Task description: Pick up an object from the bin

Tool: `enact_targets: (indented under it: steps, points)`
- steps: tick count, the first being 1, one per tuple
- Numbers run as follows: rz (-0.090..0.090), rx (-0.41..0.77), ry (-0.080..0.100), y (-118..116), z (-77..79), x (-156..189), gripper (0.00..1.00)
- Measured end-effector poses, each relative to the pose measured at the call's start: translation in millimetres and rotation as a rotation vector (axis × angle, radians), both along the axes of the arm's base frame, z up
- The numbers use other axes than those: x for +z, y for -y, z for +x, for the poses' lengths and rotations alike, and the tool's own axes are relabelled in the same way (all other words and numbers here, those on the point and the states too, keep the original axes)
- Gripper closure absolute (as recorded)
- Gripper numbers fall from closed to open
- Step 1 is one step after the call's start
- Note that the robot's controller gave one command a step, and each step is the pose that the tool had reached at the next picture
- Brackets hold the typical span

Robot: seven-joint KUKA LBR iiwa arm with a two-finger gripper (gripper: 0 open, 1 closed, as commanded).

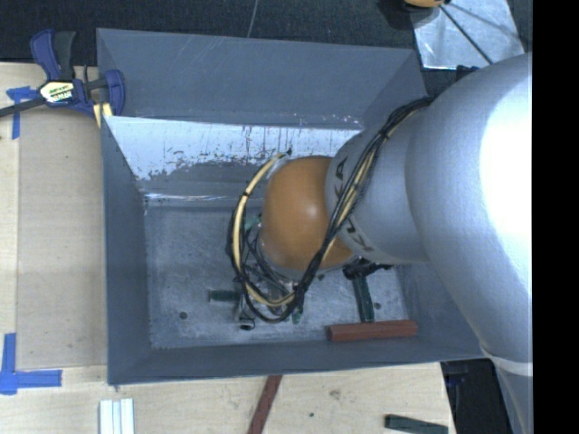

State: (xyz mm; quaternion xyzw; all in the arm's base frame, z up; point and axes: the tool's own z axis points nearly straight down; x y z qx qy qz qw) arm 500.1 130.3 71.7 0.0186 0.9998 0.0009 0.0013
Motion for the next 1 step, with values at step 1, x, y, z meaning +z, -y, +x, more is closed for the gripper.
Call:
enact_targets:
  steps: [1]
  points:
    - [-0.001, 0.019, 0.001, -13.1, 10.2, 159.0, 1.00]
